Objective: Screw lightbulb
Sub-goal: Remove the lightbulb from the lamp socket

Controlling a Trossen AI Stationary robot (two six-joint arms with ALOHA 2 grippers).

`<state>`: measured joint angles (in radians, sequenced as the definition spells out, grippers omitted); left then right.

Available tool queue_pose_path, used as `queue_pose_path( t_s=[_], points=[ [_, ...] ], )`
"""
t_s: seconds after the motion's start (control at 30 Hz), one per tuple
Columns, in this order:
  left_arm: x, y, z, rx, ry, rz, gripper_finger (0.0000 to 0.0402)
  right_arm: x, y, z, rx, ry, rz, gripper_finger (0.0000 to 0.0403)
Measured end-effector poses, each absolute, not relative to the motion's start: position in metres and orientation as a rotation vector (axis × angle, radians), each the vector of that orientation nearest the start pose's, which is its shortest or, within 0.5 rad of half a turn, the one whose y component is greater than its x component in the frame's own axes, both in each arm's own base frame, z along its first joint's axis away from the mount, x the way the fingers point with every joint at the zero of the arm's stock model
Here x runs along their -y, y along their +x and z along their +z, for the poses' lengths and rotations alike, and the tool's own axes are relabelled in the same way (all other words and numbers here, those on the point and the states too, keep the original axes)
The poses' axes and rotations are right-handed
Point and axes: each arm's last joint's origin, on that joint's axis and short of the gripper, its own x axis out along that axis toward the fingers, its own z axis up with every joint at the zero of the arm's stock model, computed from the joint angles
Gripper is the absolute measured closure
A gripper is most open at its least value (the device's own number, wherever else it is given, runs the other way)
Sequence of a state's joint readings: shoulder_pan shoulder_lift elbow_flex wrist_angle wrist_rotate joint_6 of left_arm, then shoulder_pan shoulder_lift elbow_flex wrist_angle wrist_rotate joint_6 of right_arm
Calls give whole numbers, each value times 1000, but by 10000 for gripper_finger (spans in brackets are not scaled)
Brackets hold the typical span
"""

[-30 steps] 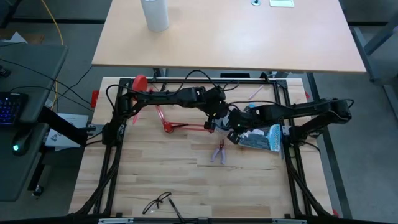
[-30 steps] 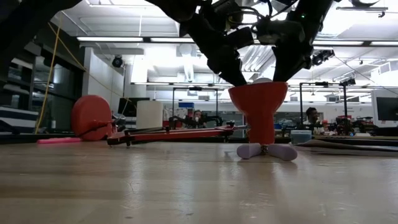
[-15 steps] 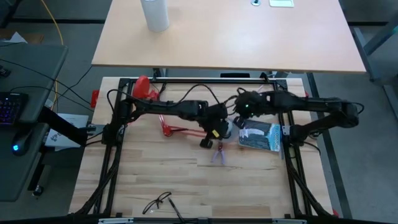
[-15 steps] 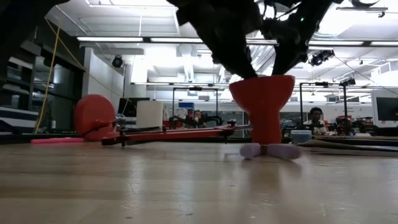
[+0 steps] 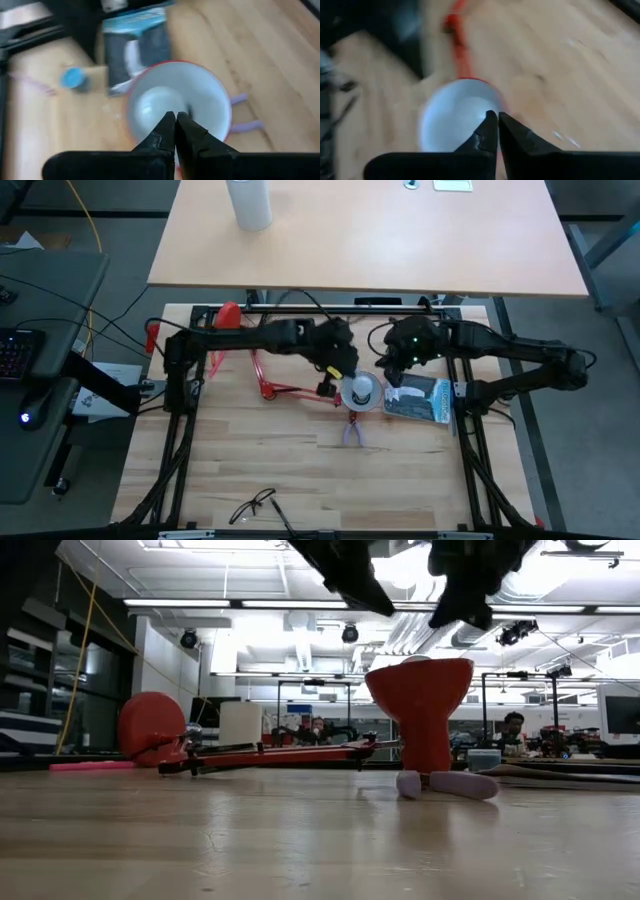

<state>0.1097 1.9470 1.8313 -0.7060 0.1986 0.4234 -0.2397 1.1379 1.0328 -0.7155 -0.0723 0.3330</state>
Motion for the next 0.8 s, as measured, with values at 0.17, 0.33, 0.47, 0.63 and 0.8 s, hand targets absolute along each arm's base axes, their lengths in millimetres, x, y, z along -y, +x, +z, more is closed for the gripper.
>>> queue_pose_path(
  t_s=[0.17, 0.33, 0.47, 0.63, 0.8],
  points=[
    [-51, 406, 344, -739, 235, -174, 402, 39, 231, 309, -740, 358, -140, 338],
    [-57, 385, 366, -701, 182, -121, 402, 28, 244, 303, -741, 317, -93, 230],
    [-57, 370, 369, -671, 135, -73, 402, 18, 255, 293, -777, 233, -92, 152],
    [-55, 355, 355, -644, 68, -10, 402, 9, 264, 278, -854, 140, -83, 108],
    [-49, 346, 337, -625, 5, 22, 402, 5, 272, 267, -897, 26, -91, 105]
  ],
)
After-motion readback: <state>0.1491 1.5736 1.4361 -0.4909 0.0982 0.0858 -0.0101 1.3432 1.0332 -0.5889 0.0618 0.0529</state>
